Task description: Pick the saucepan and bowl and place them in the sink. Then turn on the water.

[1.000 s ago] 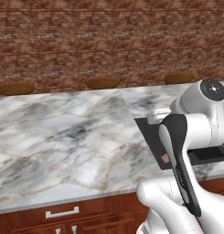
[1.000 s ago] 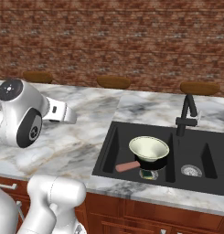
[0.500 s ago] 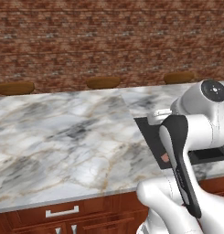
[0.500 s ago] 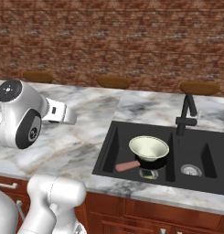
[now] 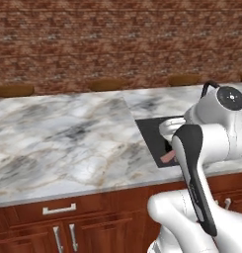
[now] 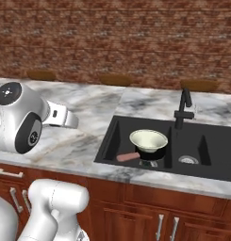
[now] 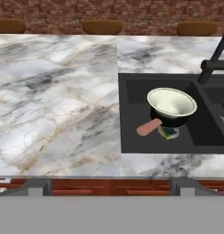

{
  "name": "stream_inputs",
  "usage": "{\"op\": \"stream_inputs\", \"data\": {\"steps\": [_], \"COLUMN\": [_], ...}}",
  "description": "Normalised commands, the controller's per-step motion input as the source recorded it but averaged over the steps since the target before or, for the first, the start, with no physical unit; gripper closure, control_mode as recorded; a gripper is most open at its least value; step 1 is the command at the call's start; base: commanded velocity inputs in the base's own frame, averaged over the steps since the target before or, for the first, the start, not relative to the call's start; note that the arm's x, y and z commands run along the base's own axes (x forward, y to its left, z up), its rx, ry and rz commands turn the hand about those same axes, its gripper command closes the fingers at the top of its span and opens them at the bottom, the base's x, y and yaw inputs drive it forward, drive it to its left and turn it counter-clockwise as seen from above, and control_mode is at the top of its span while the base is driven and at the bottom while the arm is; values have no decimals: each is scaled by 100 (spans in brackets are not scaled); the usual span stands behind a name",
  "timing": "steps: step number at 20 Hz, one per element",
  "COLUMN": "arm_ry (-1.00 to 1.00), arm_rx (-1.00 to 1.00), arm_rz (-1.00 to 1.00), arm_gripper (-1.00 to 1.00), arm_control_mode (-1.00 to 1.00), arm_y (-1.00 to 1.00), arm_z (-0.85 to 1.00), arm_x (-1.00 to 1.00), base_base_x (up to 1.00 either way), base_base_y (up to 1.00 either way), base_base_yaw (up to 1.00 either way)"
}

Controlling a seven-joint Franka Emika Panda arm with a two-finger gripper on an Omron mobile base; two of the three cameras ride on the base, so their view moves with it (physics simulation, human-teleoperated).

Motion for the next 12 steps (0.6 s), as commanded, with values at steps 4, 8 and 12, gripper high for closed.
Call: {"op": "stream_inputs", "data": {"steps": [4, 8, 12], "arm_ry": [0, 0, 0], "arm_rx": [0, 0, 0], "arm_rz": [0, 0, 0], "arm_gripper": [-100, -100, -100], "arm_control_mode": [100, 100, 100], "arm_y": [0, 0, 0], "arm_z": [0, 0, 0], "arm_x": [0, 0, 0], "base_base_x": [-23, -12, -2], "base_base_y": [-70, -96, -90], "base_base_yaw": [1, 3, 0]}}
